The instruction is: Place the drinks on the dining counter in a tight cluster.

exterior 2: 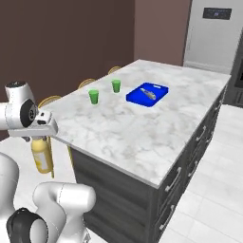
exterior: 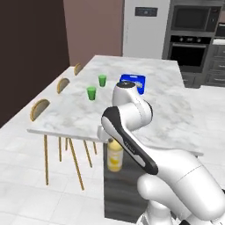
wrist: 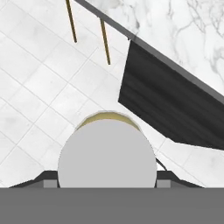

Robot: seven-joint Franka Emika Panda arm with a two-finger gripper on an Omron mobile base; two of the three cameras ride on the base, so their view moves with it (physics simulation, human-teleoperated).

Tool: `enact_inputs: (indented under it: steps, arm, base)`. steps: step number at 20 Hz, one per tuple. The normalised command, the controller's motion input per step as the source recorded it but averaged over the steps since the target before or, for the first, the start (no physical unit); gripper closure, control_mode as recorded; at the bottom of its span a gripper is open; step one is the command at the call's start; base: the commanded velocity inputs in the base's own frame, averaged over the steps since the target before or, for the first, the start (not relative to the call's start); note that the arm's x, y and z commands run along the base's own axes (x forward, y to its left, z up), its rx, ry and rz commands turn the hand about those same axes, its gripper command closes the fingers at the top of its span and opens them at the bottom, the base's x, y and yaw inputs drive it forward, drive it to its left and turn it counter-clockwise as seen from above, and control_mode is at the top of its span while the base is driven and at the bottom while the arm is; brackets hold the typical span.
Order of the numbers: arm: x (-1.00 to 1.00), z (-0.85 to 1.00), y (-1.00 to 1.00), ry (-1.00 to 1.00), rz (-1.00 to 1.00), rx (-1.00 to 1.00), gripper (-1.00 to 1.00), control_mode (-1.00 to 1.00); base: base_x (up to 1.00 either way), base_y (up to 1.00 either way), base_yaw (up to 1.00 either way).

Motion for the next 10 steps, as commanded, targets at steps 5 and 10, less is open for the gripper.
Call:
enact_inputs:
  steps: [5, 10]
  arm:
    - [0.0, 0.0, 0.0, 0.0, 0.0, 0.0, 1.0, 1.0]
    - [0.0, 0.0, 0.0, 0.0, 0.0, 0.0, 1.0, 1.0]
  base:
    - [0.39, 0.61, -0.23]
    - [0.23, 0.67, -0.25]
